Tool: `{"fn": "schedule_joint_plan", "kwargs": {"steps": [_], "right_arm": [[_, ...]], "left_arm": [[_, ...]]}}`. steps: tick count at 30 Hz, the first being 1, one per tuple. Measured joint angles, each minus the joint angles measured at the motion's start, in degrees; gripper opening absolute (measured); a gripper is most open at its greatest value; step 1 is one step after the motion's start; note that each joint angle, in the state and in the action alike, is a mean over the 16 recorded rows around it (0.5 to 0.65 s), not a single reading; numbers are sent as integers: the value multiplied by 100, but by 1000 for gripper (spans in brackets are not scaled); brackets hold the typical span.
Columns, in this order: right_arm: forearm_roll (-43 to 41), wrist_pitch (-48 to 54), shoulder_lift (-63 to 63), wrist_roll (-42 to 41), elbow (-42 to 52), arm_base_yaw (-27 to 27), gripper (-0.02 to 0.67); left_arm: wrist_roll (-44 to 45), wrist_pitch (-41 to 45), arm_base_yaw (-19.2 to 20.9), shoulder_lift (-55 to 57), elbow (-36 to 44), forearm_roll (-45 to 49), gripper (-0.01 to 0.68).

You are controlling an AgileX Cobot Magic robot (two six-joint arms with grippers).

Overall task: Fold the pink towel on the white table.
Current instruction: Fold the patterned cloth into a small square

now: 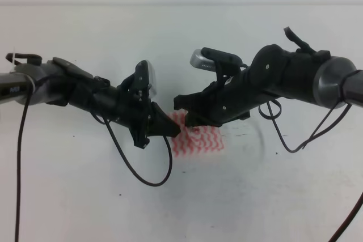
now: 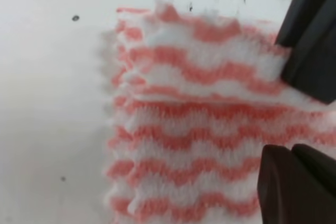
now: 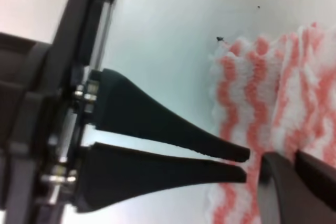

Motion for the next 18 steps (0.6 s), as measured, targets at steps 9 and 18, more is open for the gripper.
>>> {"fn": "schedule_joint_plan", "kwargs": {"steps": [9, 18], "right_arm": [[0, -44, 7, 4, 1, -1, -17], [30, -141, 21, 9, 3, -2, -18]], "left_arm": [[4, 41, 91, -76, 0, 14, -5], [11, 0, 122, -76, -1, 18, -5]]}}
